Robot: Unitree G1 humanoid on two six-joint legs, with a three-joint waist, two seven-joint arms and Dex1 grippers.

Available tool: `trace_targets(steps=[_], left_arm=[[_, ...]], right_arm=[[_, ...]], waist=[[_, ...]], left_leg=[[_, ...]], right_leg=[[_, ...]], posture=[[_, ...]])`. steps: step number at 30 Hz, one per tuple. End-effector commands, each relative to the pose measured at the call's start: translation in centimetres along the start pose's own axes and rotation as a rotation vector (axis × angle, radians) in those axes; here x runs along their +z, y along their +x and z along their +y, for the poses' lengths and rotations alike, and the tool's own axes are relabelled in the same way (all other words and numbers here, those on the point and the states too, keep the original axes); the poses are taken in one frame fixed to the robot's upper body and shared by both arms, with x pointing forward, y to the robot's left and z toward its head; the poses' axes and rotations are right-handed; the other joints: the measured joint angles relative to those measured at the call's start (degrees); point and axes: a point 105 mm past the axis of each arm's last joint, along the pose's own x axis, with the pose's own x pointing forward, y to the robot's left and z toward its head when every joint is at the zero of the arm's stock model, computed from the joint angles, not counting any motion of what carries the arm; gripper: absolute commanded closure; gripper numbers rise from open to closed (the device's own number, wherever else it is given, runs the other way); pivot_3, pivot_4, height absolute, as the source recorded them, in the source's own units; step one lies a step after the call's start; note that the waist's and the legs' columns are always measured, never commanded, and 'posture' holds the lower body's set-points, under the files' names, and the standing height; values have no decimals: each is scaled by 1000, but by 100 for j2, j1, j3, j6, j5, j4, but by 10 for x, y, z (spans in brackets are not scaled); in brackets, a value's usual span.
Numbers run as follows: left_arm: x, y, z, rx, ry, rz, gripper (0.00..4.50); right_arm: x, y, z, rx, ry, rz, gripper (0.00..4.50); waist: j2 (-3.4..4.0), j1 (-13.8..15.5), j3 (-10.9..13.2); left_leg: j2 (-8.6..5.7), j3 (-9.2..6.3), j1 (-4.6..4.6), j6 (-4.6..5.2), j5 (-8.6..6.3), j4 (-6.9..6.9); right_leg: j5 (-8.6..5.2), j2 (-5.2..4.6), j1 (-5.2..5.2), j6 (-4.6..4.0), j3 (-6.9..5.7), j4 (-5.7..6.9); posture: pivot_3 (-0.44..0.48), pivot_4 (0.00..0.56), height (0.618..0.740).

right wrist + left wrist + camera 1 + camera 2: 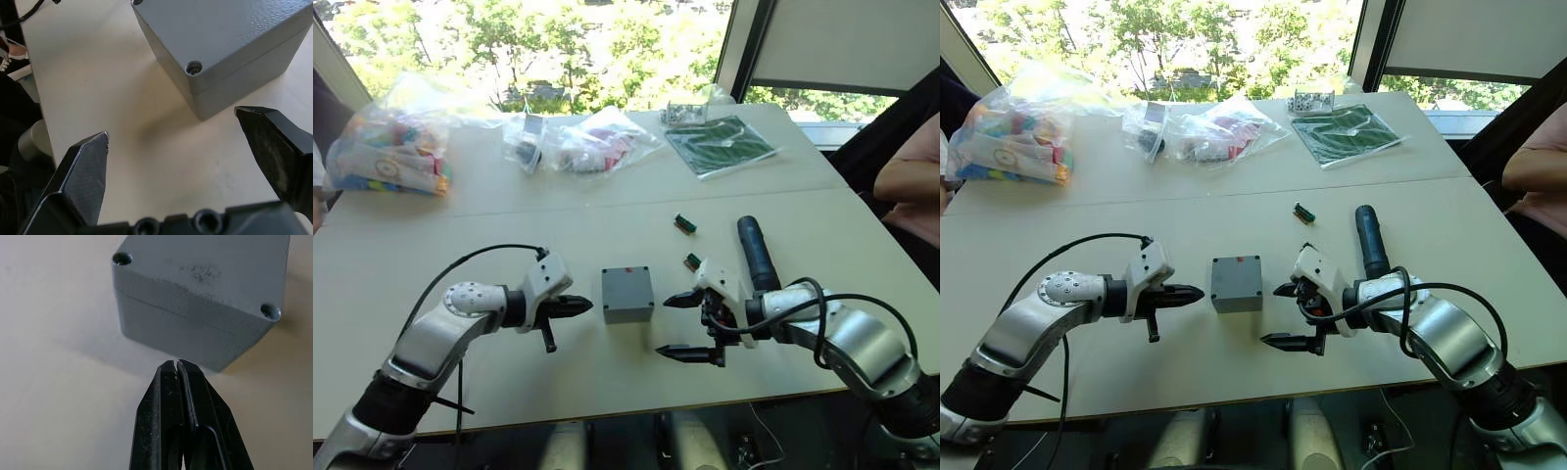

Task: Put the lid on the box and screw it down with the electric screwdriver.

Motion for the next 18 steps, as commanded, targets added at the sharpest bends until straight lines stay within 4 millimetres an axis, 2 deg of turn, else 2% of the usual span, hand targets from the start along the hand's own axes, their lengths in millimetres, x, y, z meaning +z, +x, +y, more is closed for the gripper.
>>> trace_targets(steps=[1,6,8,12,14,18], left_arm=[[9,5,2,-16,63,-11,4500],[17,13,25,44,112,-22,4500],[19,12,35,83,119,-24,4500],[16,-2,46,121,128,-10,4500],[10,-12,45,120,126,15,4500],[-5,-28,21,15,106,74,4500]], right_arm=[[12,3,6,9,-34,-27,56],[33,6,14,49,29,-129,56],[35,0,14,51,45,-137,56],[30,-21,4,8,27,-92,56],[24,-28,-8,-56,-20,-42,56],[15,-28,-27,-126,-74,-1,56]], waist=[[0,-3,0],[-1,0,1],[-1,4,1],[-1,1,0],[-1,-30,0],[-1,-59,0]], left_leg=[[-1,-1,-1,0,0,-2],[-1,-7,-4,0,0,-6],[-2,-10,-3,0,0,-1],[-3,-12,-2,0,0,19],[-3,-11,-2,0,0,24],[3,-9,5,0,0,16]], right_leg=[[4,0,-2,-7,0,1],[7,3,-7,-12,0,6],[5,4,-7,-9,-1,18],[-4,2,-2,5,0,28],[-4,2,-1,5,0,28],[-5,6,-5,5,-1,30]], posture=[[0,150,740],[0,150,740],[0,150,740],[0,150,740],[0,150,740],[0,150,740]])
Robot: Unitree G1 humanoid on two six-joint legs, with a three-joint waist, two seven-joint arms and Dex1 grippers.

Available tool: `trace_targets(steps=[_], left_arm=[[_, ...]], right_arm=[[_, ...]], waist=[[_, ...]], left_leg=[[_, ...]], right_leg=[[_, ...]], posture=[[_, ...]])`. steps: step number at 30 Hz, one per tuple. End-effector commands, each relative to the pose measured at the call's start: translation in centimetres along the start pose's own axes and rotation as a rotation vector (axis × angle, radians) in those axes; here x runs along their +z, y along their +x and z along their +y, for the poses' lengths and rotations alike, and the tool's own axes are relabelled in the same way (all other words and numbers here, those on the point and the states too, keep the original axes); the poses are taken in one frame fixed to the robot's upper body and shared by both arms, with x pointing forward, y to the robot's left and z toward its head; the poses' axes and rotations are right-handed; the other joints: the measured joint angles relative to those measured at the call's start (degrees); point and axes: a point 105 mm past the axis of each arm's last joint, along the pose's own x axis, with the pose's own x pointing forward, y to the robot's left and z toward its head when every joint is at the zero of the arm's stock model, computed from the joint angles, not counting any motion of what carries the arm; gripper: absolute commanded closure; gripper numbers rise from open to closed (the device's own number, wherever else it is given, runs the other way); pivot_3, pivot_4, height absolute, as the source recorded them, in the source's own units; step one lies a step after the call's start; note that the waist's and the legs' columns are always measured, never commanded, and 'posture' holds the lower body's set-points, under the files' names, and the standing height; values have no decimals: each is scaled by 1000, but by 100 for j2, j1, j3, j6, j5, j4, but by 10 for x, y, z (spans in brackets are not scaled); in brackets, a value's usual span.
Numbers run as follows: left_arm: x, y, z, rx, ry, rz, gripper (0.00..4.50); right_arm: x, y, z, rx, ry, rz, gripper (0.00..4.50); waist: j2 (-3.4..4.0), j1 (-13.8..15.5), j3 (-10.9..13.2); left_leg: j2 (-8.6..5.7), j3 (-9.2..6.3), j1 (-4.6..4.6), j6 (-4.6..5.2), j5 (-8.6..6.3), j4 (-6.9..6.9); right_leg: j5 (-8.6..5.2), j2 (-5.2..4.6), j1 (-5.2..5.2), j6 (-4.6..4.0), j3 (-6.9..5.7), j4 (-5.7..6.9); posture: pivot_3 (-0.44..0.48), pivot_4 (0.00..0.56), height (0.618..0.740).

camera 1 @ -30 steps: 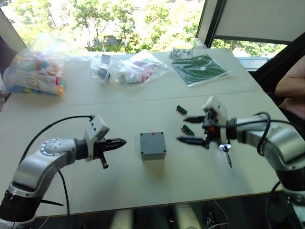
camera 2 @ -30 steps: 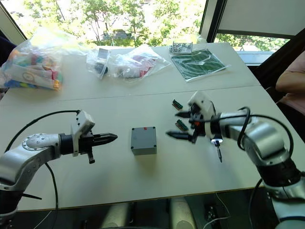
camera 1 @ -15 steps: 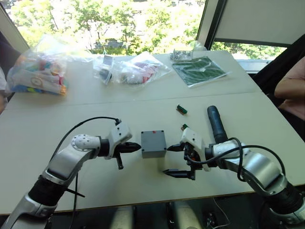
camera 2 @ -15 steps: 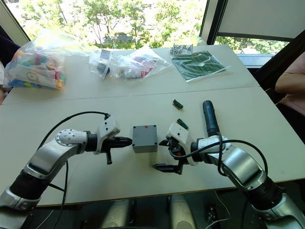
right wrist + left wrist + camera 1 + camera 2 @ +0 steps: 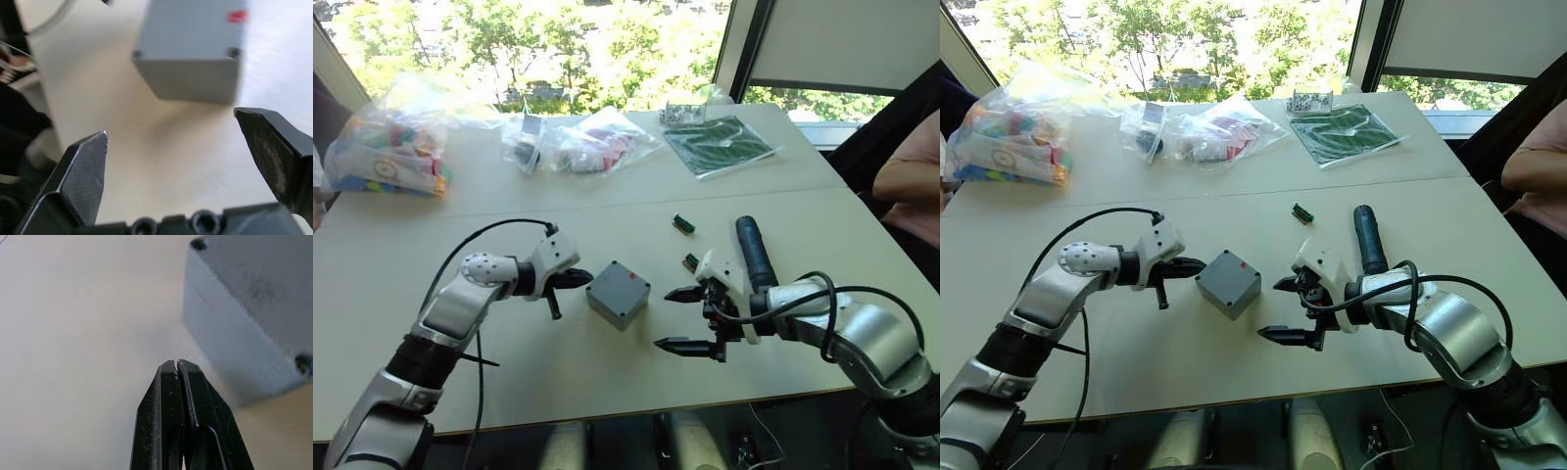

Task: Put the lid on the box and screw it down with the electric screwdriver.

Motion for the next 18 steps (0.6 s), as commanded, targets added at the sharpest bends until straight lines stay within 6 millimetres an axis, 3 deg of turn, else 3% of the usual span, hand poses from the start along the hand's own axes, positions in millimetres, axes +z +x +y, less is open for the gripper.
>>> trace_targets(steps=[1,5,10,14,18], left_arm=[[2,-15,-23,-98,30,2,4500],[-4,-15,-43,-155,17,13,4500],[0,-7,-47,-142,5,-8,4500],[10,7,-35,-55,-5,-68,4500],[13,12,-24,-3,-3,-82,4500]], right_arm=[[5,5,-11,-35,-73,-23,56],[8,22,-11,-13,-103,-48,56],[8,31,-5,39,-123,-52,56],[14,34,12,138,-122,-82,56],[13,33,16,148,-116,-74,56]], waist=[[0,-4,0],[0,24,1],[0,60,0],[-1,56,0],[-1,46,0]], left_leg=[[1,0,0,0,0,-3],[1,1,-3,0,0,-1],[-1,0,-7,0,0,7],[-4,0,-10,0,0,11],[-3,-4,-9,0,0,15]], right_leg=[[0,0,-1,0,0,0],[0,-1,-3,0,0,0],[0,-3,0,0,0,1],[1,-5,0,0,0,2],[2,-2,1,1,-1,6]], posture=[[0,150,740],[0,150,740],[0,150,740],[0,150,740],[0,150,740]])
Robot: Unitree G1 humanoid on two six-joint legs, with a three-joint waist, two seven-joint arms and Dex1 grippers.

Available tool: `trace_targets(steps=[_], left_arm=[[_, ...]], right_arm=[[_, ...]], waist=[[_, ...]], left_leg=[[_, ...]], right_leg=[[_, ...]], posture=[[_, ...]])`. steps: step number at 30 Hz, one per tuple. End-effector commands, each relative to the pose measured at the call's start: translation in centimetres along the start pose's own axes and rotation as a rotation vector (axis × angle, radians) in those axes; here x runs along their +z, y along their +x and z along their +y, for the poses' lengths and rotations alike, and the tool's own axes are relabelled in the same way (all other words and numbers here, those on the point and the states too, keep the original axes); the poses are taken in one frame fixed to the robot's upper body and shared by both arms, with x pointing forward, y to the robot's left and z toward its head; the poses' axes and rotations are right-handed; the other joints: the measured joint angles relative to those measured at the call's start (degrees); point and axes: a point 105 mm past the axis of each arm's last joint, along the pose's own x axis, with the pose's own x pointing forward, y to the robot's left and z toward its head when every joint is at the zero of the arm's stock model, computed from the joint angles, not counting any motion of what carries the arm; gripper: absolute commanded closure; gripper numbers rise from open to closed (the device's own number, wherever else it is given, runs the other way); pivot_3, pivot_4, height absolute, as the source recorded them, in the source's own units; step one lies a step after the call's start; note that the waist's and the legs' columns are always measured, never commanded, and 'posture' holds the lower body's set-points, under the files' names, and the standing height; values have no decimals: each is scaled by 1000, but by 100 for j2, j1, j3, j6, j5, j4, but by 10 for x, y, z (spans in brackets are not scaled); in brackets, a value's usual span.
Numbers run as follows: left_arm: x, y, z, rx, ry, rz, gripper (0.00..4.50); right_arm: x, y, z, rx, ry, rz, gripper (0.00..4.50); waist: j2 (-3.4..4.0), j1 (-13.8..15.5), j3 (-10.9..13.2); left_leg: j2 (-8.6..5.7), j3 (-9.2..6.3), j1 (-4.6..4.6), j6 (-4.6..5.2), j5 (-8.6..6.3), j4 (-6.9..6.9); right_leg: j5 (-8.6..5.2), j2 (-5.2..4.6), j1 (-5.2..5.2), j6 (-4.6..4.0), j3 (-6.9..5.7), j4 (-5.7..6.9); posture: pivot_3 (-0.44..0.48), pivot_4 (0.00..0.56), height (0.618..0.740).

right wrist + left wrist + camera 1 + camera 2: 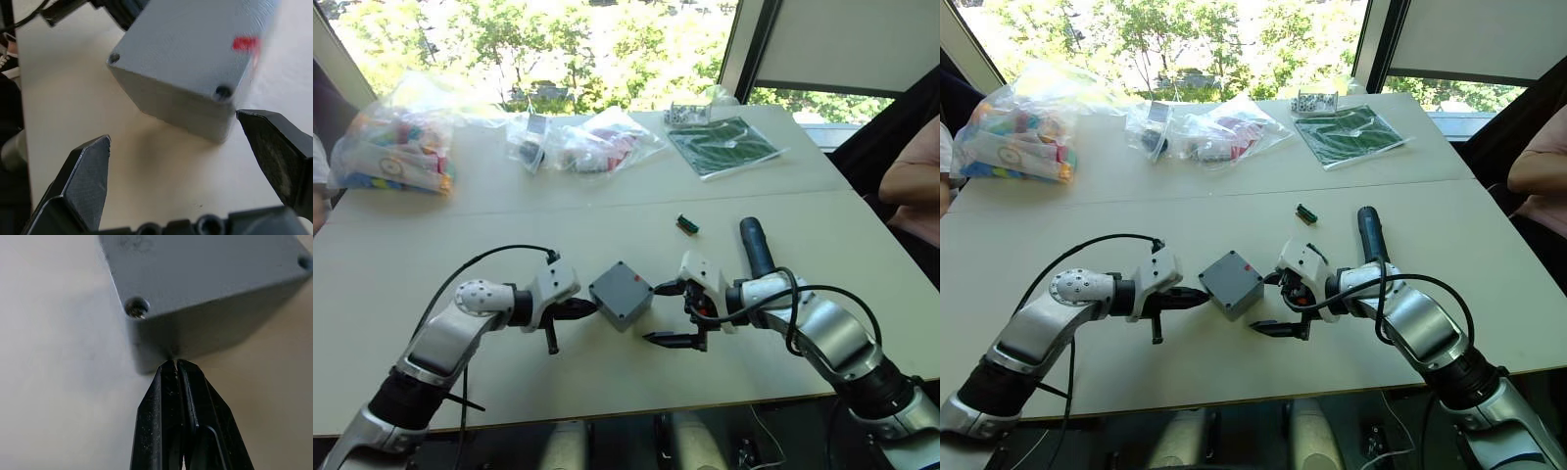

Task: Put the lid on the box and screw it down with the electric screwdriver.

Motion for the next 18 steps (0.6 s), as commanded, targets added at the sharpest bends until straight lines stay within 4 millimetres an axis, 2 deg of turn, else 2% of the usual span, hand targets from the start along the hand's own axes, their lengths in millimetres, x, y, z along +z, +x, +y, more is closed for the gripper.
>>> trace_targets(steps=[1,9,12,16,18], left_arm=[[9,-1,10,47,45,-21,4500],[11,-3,10,38,45,-27,4500],[12,-10,19,83,43,-27,4500],[18,-18,26,106,28,-50,4500],[25,-25,30,116,20,-70,4500]], right_arm=[[12,0,9,29,-35,-34,56],[11,-5,3,-27,-23,-32,56],[15,-22,-11,-81,-17,-34,56],[32,-48,-22,-75,40,-101,56],[48,-70,-49,-137,78,-183,56]], waist=[[0,-21,0],[0,-14,0],[0,-10,0],[0,-16,0],[0,-28,0]], left_leg=[[0,0,1,0,0,0],[1,0,1,0,0,0],[0,0,1,0,0,0],[0,1,0,0,0,1],[1,0,2,0,0,1]], right_leg=[[0,0,0,0,0,0],[0,0,0,0,0,0],[0,-1,0,-1,0,0],[0,-1,0,-1,0,0],[0,0,1,-1,0,0]], posture=[[0,150,740],[0,150,740],[0,150,740],[0,150,740],[0,150,740]])
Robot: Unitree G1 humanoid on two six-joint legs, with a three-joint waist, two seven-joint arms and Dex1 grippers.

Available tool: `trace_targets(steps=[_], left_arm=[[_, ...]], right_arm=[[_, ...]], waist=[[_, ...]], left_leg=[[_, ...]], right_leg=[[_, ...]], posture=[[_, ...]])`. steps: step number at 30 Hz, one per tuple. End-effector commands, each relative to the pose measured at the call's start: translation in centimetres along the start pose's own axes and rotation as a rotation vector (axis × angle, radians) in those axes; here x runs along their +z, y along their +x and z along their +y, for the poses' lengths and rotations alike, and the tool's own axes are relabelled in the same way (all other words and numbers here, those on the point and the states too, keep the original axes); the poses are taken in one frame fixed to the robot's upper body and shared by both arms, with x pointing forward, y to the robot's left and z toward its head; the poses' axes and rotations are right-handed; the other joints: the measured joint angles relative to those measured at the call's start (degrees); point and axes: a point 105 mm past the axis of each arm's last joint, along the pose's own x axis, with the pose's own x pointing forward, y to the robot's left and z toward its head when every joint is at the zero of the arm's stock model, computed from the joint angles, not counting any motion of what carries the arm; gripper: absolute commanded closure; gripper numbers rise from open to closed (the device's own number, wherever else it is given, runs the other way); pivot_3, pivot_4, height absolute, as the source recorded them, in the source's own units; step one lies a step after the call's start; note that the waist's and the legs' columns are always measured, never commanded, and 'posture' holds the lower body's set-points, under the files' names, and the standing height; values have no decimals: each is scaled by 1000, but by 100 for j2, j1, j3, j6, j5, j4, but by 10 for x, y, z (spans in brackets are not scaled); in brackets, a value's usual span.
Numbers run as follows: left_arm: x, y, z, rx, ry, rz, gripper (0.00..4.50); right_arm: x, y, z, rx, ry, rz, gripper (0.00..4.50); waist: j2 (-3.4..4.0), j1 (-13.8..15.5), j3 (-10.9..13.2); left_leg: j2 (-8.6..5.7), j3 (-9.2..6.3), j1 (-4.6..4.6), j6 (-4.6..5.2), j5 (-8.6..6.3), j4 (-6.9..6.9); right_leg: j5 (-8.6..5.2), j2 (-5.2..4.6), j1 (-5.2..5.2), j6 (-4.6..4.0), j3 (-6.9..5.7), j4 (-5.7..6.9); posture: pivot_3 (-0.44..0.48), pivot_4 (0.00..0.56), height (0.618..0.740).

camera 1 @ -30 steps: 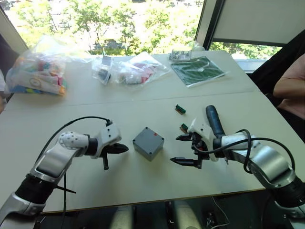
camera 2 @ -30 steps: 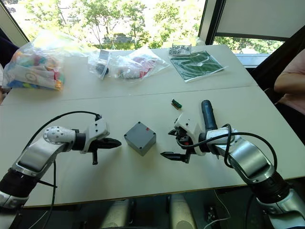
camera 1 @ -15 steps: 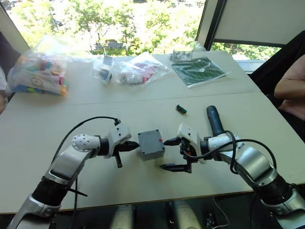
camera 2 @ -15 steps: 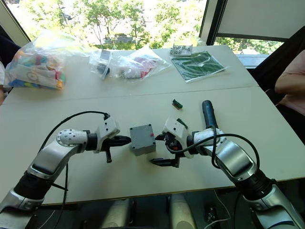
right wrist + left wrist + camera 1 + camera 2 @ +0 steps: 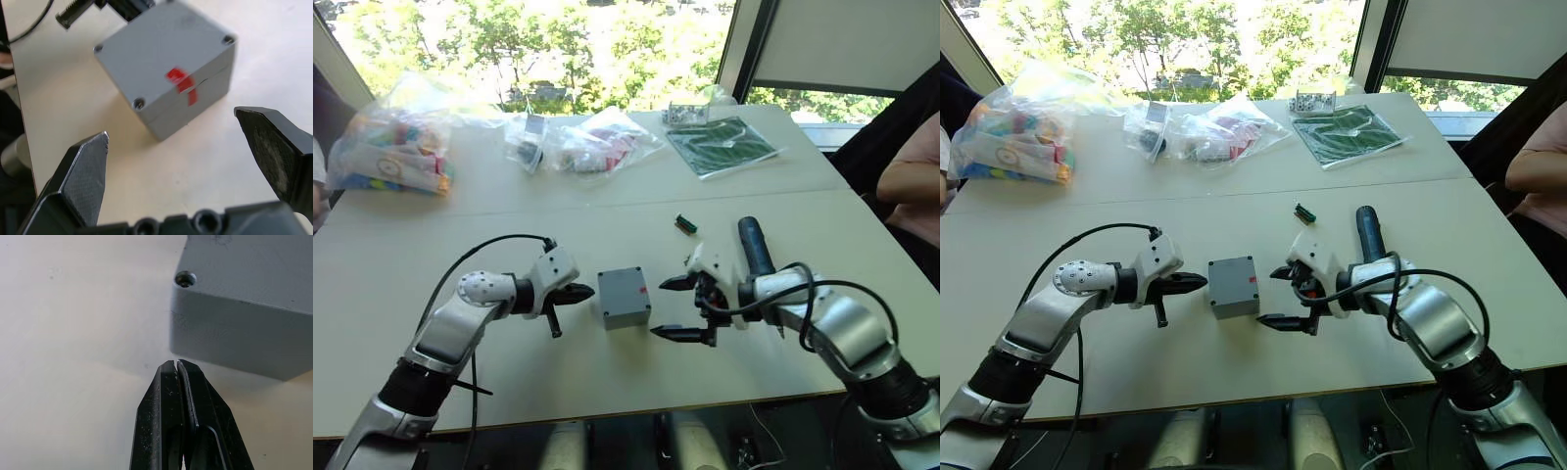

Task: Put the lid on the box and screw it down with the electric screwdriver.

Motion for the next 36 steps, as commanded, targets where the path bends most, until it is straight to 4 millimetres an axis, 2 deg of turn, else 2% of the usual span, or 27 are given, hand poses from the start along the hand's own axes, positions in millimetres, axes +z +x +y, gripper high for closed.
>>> trace_targets(steps=[1,2,3,4,5,9,13,16,23,36], left_arm=[[21,-16,11,34,18,-58,4500],[23,-20,12,34,20,-58,4500],[28,-26,13,35,24,-66,4500],[35,-32,15,40,23,-82,4500],[40,-36,15,42,22,-93,4500],[60,-52,13,51,15,-136,4500],[58,-55,6,59,12,-115,4500],[54,-54,2,65,0,-105,4500],[47,-54,-7,70,-19,-91,4500],[39,-50,-9,72,-26,-78,4500]], right_arm=[[38,-32,-38,-91,33,-152,56],[43,-36,-52,-133,47,-180,56],[42,-34,-76,-214,45,-192,56],[36,-28,-101,-309,50,-176,56],[31,-23,-117,-370,48,-156,56],[21,4,-149,-445,15,-104,56],[15,21,-162,-457,9,-68,56],[11,28,-167,-469,19,-59,56],[12,34,-169,-465,14,-64,2326],[7,35,-175,-507,92,-78,2326]], waist=[[0,-11,1],[0,-13,1],[-1,-15,1],[-3,-36,0],[-8,-79,-2],[-7,-136,-1],[-4,-157,1],[-4,-160,2],[-4,-159,2],[-4,-188,2]], left_leg=[[0,1,0,0,0,0],[0,3,0,0,0,2],[0,3,1,0,0,3],[1,3,0,0,0,2],[3,5,4,0,0,1],[6,4,3,0,0,-14],[-7,10,-8,-10,6,-44],[-7,9,-8,-19,11,-56],[-6,5,1,-29,16,-60],[-5,3,10,-51,30,-63]], right_leg=[[1,0,0,-1,0,0],[3,0,0,-2,0,0],[3,0,0,-3,0,0],[3,0,0,-3,0,-1],[2,3,0,-3,0,-1],[13,4,-1,-20,0,-2],[27,-13,-25,6,5,-2],[27,-13,-28,6,4,-6],[27,-8,-25,4,5,-2],[30,-5,-19,0,7,4]], posture=[[0,150,740],[0,150,740],[0,150,740],[0,150,740],[0,150,740],[0,150,740],[0,150,740],[0,150,740],[0,150,740],[0,150,740]])
